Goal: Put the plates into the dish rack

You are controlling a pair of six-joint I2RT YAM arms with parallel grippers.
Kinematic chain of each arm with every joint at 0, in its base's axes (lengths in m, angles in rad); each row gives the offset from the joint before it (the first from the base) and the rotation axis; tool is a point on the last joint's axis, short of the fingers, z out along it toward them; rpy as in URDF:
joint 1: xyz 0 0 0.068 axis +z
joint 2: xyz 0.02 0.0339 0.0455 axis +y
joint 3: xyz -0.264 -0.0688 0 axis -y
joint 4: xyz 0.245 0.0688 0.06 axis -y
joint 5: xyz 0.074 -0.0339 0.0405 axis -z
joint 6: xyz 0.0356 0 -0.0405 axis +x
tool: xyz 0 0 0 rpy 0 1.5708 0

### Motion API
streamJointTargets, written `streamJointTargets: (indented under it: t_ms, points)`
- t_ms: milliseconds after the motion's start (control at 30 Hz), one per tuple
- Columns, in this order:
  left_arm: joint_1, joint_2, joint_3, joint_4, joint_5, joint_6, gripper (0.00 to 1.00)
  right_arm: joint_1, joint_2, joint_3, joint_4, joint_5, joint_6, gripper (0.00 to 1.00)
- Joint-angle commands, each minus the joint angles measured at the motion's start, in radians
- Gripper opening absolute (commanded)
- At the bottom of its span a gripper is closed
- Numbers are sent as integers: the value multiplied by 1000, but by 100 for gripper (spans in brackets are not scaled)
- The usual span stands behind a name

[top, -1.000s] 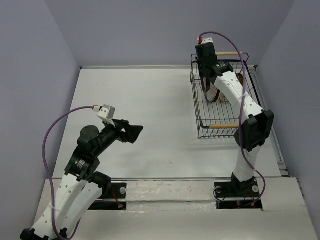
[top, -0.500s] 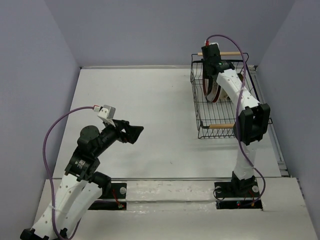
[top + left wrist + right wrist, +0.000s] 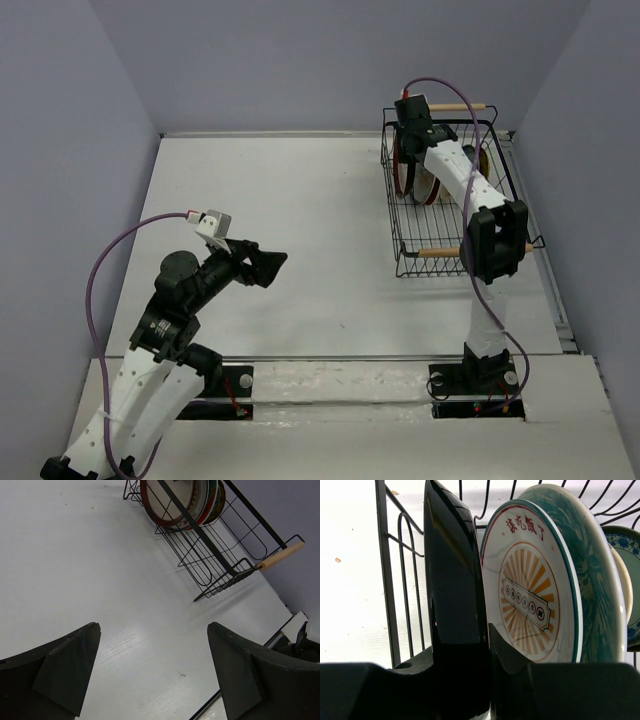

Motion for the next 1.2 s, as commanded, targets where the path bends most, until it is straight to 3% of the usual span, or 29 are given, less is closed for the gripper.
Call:
streamJointTargets:
  t_ms: [0,333,667,1033,1167]
  points:
    - [-5,-4,-7,35,0,15,99,-1,-36,30,132,33,5,7]
    - [-5,-10,-8,33,-7,15,99,-1,-8,6,141,37,24,7]
    - [-5,-8,-7,32,-4,13,99,-1,15,17,130,42,-1,29]
    - [-4,-13,-8,35,-3,10,99,-1,-7,-101,152,-3,70,30]
    - [-5,-13,-8,35,-1,12,99,-1,-24,-115,155,-19,77,36]
